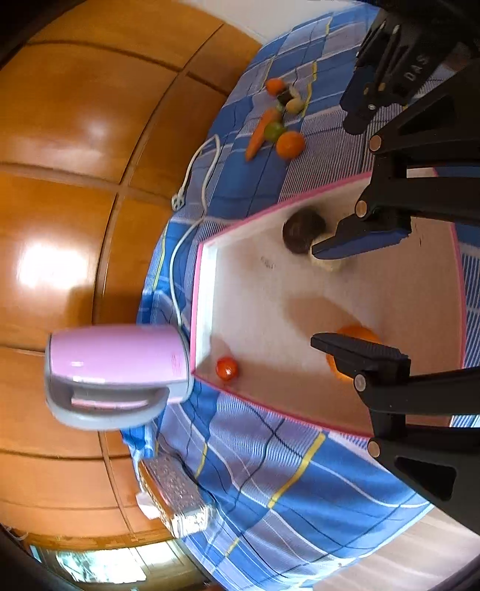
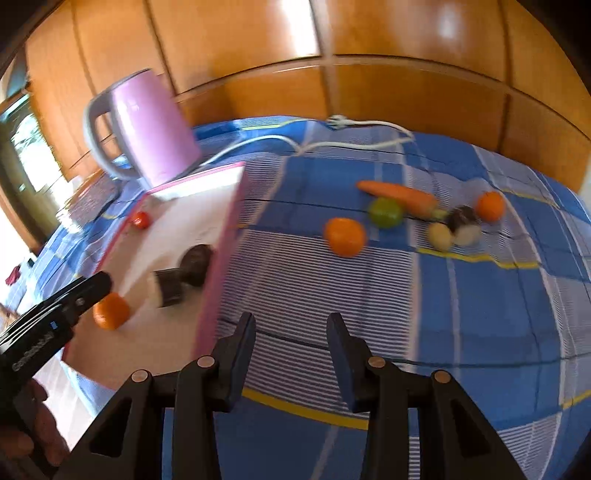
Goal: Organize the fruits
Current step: 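Release the tomato into the tray with the left tool while the right tool drops the cube there, then withdraw both open tools from the tray toward the remaining produce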
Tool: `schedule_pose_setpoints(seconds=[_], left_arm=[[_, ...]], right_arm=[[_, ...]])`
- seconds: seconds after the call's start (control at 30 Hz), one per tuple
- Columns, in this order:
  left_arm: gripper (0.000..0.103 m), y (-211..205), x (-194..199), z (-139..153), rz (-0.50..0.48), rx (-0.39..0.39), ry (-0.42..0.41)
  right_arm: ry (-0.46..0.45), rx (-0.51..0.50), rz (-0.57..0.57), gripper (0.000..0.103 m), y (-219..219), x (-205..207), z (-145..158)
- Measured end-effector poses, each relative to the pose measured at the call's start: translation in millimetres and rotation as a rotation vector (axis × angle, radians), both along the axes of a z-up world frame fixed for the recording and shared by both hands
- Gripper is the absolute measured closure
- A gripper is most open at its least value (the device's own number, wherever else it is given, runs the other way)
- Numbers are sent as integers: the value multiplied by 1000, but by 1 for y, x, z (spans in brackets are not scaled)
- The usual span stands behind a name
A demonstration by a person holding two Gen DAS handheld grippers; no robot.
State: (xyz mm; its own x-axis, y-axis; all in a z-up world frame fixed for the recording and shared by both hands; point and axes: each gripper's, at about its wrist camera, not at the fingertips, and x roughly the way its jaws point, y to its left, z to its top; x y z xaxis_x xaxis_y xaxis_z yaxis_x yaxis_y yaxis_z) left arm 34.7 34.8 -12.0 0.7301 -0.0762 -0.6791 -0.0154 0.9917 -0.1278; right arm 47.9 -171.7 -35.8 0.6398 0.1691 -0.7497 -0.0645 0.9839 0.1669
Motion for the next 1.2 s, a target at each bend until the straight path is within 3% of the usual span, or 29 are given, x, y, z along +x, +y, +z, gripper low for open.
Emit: schedule_pose_setpoints(seconds=[0.37, 0.67, 0.8, 1.2], left_arm=[[62, -46, 6, 4, -153, -21, 5], [68, -84, 18, 4, -249, -18, 13], [73, -101, 26, 0, -284, -23, 34], [73, -139, 53, -13, -350, -26, 72]], right_arm=[[25, -5, -127, 63, -54, 2, -10], [25, -5, -181, 63, -80, 7, -10], [23, -2, -187, 63, -89, 10, -11], [4, 3, -173, 67, -103, 33, -13]])
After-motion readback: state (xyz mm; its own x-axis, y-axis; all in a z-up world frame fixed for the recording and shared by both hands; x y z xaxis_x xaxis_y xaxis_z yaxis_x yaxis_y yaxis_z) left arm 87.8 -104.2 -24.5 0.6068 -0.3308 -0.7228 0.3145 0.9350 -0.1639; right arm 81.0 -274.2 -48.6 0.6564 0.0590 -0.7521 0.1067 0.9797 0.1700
